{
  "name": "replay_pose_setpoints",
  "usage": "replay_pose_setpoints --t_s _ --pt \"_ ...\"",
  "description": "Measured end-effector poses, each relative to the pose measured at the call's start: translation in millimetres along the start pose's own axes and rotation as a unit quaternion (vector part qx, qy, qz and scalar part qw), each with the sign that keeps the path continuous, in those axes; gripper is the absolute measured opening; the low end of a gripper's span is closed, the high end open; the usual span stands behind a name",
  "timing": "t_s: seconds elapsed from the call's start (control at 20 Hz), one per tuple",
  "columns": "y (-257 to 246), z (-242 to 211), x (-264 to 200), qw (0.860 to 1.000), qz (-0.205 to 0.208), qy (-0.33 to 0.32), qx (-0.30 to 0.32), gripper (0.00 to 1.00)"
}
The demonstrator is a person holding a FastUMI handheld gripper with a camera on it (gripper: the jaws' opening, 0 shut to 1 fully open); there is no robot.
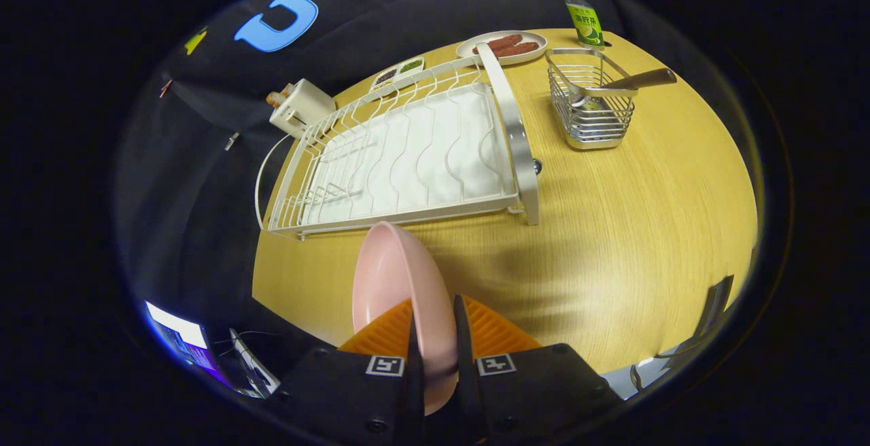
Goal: Take the plate from the dish rack, then take the spoon from the basket and place it into the plate.
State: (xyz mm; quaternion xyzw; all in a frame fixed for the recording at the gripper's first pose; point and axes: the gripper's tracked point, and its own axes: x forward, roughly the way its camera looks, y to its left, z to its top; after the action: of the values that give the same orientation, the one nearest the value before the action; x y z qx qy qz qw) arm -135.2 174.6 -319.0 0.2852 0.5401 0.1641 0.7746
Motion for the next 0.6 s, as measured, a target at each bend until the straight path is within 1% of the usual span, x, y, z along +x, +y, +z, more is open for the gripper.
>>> replay_pose_setpoints --t_s 0.1,0.15,0.25,0.3,0.35,0.4,0.5,0.55,0.6 --pt "-6 -1 6 1.000 0.004 0.004 0.019 0.24" --pt "-9 -1 7 1.000 -0.002 0.007 0.021 0.25" --pt "-26 -5 9 0.999 -0.028 0.006 0.014 0.29" --pt "-31 -5 10 0.999 -0.031 0.003 0.015 0.29" --pt "-33 -4 11 0.999 -0.030 0.001 0.021 0.32" --pt "-36 -3 8 0.999 -0.033 0.000 0.024 0.32" --pt "-39 2 2 0.999 -0.035 -0.010 0.013 0.32" --pt "-39 7 -4 0.999 -0.036 -0.021 0.002 0.36" --pt "-40 14 -10 0.999 -0.038 -0.032 -0.011 0.37"
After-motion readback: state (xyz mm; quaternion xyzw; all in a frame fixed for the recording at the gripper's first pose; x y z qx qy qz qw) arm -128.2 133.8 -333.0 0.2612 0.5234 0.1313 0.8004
